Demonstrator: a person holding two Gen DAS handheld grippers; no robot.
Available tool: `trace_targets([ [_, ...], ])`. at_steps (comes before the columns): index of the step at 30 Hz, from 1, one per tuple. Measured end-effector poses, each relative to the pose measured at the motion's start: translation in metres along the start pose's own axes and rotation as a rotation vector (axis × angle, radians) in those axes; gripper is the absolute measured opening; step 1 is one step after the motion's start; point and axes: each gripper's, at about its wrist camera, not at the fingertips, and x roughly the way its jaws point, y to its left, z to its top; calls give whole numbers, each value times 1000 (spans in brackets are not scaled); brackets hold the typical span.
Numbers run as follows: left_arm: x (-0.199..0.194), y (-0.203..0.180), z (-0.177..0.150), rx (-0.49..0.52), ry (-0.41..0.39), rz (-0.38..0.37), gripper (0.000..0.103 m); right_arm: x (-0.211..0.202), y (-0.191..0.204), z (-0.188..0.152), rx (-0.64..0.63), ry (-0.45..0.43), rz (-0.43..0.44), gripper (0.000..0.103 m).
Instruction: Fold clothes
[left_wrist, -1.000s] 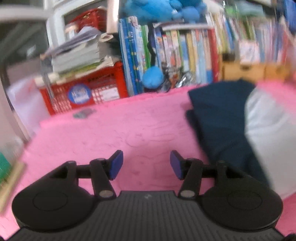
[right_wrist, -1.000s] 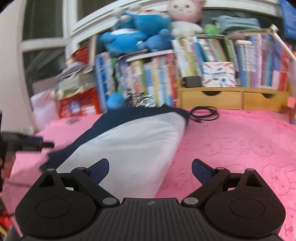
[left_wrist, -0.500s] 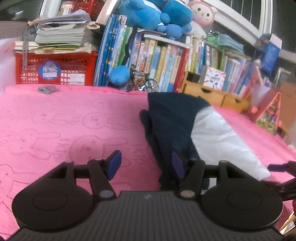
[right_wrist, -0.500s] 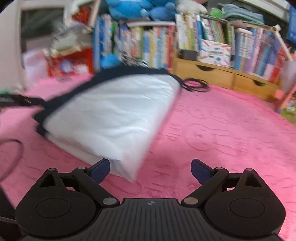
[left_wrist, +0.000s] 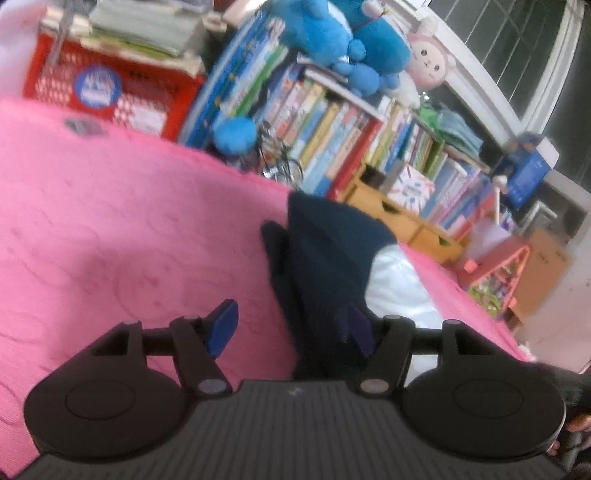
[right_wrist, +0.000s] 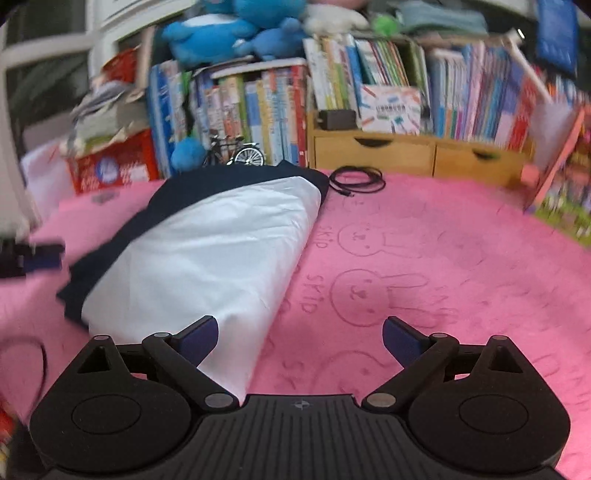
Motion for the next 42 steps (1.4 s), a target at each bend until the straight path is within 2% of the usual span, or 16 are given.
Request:
trace_targets([
  [5,19,-13,-12,28,98,13,61,65,-50,31,395,70,146,87],
  [7,24,-17,-20,38,138,-5,53,94,-64,52,491,81,185,87],
  [10,28,-24,-32,44,159,-57,52,144,-79,90,612,138,224,87],
  [11,27,-27,-35,63,148,-53,53,160,-81,103,641,165,221,78],
  [13,27,-31,-39,83,134,-53,54,184,-65,120,593,207,194,60],
  [14,27,-31,-40,80,133,-62,54,195,-56,128,569,228,181,59],
  [17,31,-29,-43,-11,181,-182,54,227,-26,156,456,269,147,60],
  [19,37,-36,-49,-29,218,-246,53,239,-3,174,382,265,188,61],
  [22,39,-58,-57,58,247,-275,54,258,39,195,289,265,274,67],
  [24,37,-65,-58,94,261,-294,54,259,70,200,182,236,270,72],
  [26,30,-56,-55,82,253,-305,54,246,95,197,53,187,210,80],
  [29,12,-27,-40,25,192,-262,56,201,117,174,-189,70,140,83],
  [33,-1,19,-7,-150,91,-151,57,128,129,116,-438,-56,69,89],
  [36,3,42,11,-279,52,-70,57,81,144,55,-559,-90,20,91],
  [39,6,37,15,-201,28,92,57,43,145,7,-516,-66,6,90],
  [42,10,26,8,-93,45,177,57,18,147,-29,-542,-92,-120,84],
])
